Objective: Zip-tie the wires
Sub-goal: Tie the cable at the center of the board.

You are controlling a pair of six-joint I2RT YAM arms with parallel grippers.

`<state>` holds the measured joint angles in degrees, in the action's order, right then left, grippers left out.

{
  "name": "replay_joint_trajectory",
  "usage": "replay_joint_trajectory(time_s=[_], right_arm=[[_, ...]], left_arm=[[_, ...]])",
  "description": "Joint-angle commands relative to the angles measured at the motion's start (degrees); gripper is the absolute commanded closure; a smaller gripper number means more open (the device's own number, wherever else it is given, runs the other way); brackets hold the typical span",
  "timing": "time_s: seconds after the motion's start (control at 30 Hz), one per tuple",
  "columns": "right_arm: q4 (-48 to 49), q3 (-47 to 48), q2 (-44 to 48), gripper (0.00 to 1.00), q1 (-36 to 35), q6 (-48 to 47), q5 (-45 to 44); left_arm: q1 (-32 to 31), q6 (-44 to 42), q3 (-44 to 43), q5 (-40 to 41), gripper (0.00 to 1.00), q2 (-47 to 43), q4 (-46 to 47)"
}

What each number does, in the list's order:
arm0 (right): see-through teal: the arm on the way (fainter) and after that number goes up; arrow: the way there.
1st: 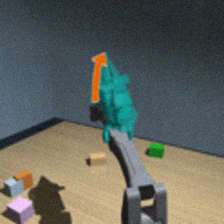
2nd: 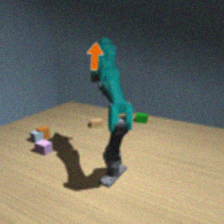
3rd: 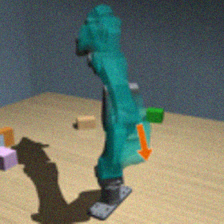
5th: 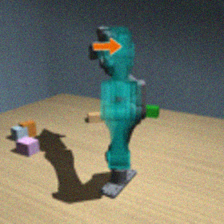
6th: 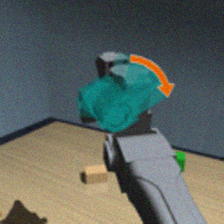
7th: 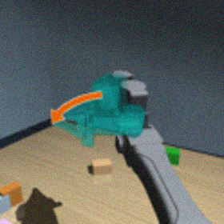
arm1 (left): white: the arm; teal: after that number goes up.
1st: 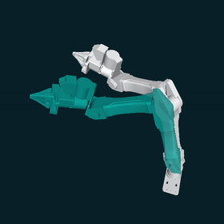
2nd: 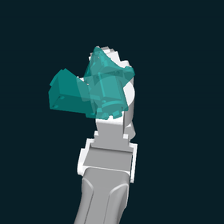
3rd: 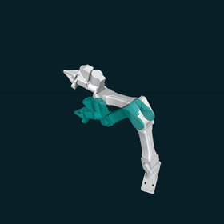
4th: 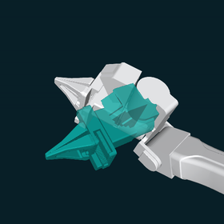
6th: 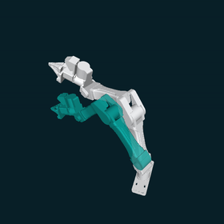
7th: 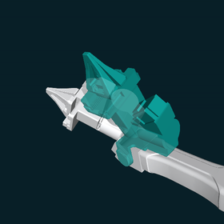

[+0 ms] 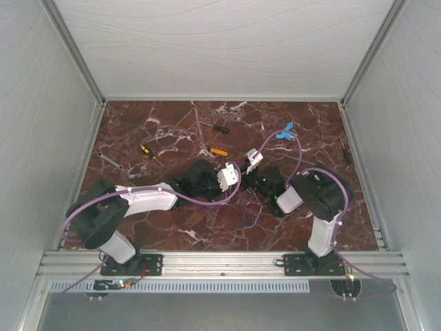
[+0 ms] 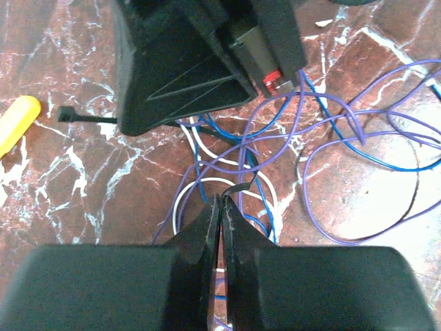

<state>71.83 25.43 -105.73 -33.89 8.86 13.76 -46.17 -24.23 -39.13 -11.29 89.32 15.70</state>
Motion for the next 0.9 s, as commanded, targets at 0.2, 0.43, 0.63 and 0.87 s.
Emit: replay_joint_trajectory(time_s=[0.2, 0.43, 0.63, 0.87], right_arm=[[4.0, 2.3, -6.3, 1.0, 1.8, 0.9, 3.1], [2.4, 1.9, -6.8, 1.0, 2.3, 0.9, 1.9], [3.7, 1.8, -7.8, 1.0, 2.6, 1.8, 2.4], [4.3, 2.1, -8.6, 1.0, 3.1, 2.4, 4.2]], left_arm=[[-1.2, 3.4, 0.3, -7.3, 0.97, -1.6, 1.8], [-4.1, 6.6, 3.2, -6.2, 0.76, -4.6, 1.5], [-4.8, 11.0, 6.1, -5.1, 0.21, -12.0, 0.7], [-4.7, 13.2, 19.8, 1.3, 0.2, -27.4, 10.0]])
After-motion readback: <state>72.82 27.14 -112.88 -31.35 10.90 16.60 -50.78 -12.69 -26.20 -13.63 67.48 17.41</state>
